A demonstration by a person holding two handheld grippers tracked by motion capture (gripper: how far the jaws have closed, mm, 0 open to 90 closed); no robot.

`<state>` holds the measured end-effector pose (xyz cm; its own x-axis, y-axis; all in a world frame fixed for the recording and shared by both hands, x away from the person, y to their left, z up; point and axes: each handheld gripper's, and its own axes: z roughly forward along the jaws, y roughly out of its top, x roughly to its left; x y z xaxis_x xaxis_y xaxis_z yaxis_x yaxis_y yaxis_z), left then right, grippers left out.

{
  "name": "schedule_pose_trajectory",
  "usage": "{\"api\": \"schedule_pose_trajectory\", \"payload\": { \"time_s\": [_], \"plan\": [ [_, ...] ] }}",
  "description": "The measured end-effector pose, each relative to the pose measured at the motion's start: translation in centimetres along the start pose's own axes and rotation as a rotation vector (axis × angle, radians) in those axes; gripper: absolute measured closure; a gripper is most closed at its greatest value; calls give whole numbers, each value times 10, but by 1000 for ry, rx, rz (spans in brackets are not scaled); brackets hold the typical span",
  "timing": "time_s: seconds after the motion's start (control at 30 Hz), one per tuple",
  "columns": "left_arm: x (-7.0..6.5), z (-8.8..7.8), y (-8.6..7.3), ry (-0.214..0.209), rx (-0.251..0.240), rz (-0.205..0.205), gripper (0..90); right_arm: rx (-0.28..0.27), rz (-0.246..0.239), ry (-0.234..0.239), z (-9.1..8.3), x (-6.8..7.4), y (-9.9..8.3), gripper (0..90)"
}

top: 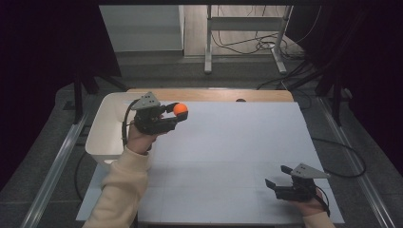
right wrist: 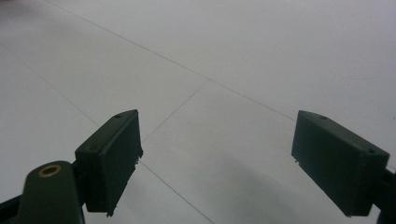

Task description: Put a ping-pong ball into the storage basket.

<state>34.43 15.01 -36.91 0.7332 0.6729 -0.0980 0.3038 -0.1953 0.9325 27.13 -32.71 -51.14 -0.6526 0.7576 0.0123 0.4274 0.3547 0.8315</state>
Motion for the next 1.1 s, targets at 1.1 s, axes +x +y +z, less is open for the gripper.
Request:
{"api": "schedule_pose_trajectory", "payload": {
  "time_s": [1.1],
  "plan": [
    [19,-26,0,75,-44,-40,501,-1,-3,-3,0,0,0,166]
  ]
}}
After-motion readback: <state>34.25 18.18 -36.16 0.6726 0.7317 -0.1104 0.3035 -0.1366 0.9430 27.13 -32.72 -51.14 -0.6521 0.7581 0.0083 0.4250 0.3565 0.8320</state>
